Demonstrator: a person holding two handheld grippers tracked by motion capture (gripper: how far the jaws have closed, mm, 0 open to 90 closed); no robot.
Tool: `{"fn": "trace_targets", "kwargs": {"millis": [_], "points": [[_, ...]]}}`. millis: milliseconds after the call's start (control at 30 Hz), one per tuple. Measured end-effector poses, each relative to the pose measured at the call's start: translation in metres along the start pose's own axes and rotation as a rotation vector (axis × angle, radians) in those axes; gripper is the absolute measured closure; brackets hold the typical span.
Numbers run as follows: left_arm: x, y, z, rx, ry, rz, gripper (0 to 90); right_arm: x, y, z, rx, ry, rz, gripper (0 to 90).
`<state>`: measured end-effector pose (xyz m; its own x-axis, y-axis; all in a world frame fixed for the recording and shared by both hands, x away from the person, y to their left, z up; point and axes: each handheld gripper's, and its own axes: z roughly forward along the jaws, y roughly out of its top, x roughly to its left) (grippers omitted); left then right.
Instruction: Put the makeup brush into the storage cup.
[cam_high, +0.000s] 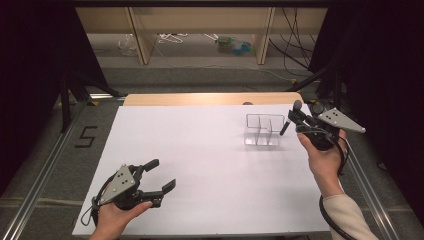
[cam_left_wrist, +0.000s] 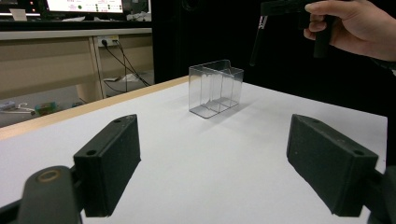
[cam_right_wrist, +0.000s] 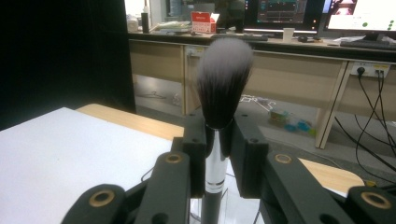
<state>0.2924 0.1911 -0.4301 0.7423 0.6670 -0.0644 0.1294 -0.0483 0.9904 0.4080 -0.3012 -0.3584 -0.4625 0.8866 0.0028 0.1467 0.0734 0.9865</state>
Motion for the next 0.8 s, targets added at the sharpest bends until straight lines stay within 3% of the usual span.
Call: {"fn": "trace_targets", "kwargs": {"millis": [800], "points": [[0.0003,0.0000,0.0001,-0.003,-0.001,-0.001,17.2,-0.0034,0.0018,0.0077,-0.007,-0.012,0.003,77.7]]}}
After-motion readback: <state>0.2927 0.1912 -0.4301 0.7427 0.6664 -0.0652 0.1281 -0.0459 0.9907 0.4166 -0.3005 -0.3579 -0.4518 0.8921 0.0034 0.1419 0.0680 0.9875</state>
